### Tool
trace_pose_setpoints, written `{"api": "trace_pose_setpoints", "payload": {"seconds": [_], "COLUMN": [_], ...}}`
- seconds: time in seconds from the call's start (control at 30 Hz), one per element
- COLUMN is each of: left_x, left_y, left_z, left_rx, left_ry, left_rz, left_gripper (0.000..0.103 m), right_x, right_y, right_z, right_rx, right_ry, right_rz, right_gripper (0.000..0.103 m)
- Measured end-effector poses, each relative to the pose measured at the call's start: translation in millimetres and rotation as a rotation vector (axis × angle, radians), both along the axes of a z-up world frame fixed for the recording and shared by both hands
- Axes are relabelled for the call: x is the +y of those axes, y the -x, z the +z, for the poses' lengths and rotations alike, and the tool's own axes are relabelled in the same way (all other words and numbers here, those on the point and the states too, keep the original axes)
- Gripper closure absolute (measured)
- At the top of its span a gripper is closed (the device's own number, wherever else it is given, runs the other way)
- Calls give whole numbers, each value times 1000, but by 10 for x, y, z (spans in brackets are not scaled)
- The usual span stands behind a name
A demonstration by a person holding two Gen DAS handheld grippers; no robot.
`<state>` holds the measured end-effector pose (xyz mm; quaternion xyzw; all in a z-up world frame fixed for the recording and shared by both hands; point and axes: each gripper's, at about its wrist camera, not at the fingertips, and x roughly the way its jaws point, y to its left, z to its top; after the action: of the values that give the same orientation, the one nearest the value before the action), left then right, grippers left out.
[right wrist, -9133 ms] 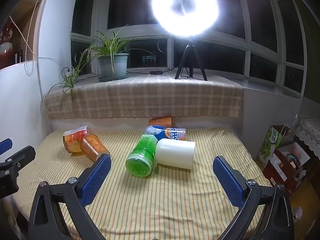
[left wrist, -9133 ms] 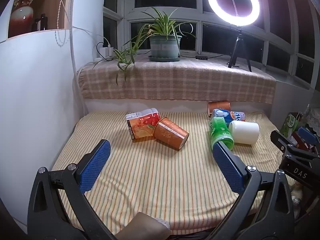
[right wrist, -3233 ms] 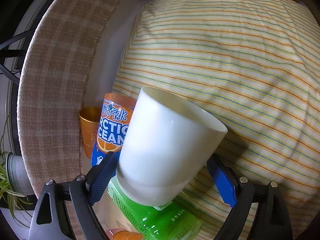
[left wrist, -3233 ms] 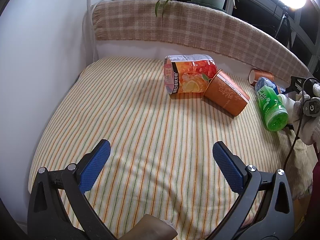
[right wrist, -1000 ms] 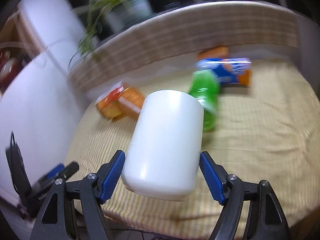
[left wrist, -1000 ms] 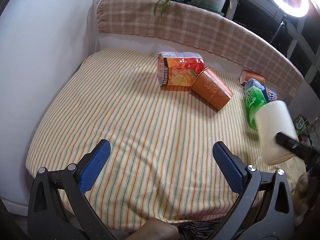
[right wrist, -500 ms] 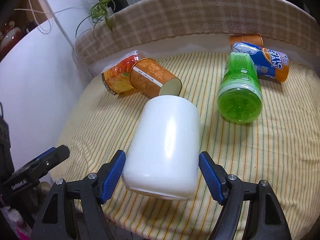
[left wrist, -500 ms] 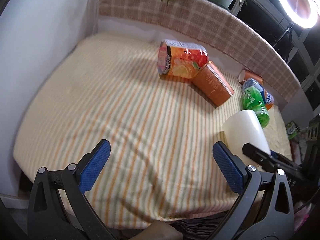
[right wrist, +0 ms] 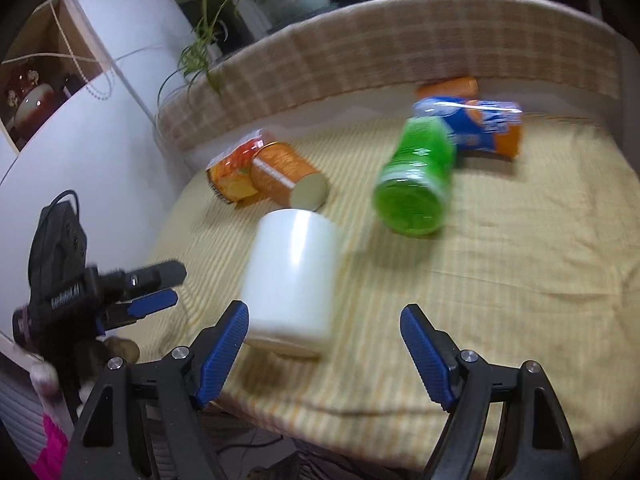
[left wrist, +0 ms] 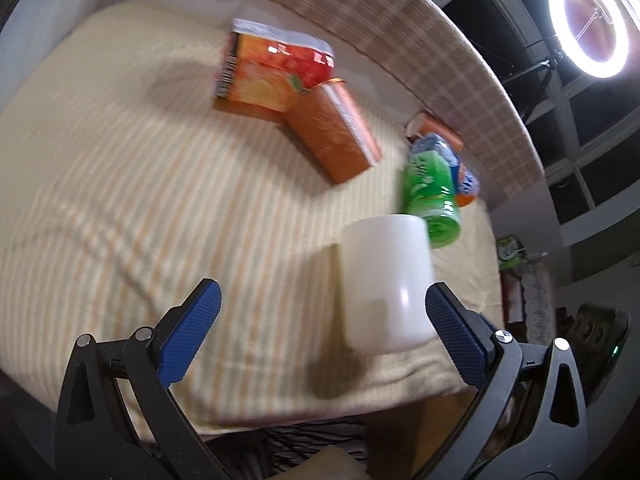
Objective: Flip cup upright
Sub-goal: 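Close the left gripper on the white cup while the right gripper releases it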
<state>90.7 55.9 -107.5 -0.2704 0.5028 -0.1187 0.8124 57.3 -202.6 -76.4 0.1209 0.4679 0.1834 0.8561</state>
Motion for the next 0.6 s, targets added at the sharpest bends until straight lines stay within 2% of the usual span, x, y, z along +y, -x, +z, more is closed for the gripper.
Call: {"api": "trace_pose_setpoints", "payload": {"seconds": [0.1,0.23,0.5,0.6], "left_x": [-130,-253,-399,-453], "left_y": [-141,-311,-494,-535], "left_z": [-11,-77,-219,-245], "left_rx": [15,62,123,136], "left_ry": [15,61,115,117], "left_rz": [-22,-44,-67,-81], "left_gripper": [0,8,9,19], "right_x": [-194,-426,-676,-683], "right_y": [84,153,181,194], "right_z": [22,22,-63,-87], "right_rx": [-3,-6,19,26], "right_ry": [1,5,-8,-11], "right_rz": [-44,-97,-143,-140], "right_gripper": [22,22,22,22]}}
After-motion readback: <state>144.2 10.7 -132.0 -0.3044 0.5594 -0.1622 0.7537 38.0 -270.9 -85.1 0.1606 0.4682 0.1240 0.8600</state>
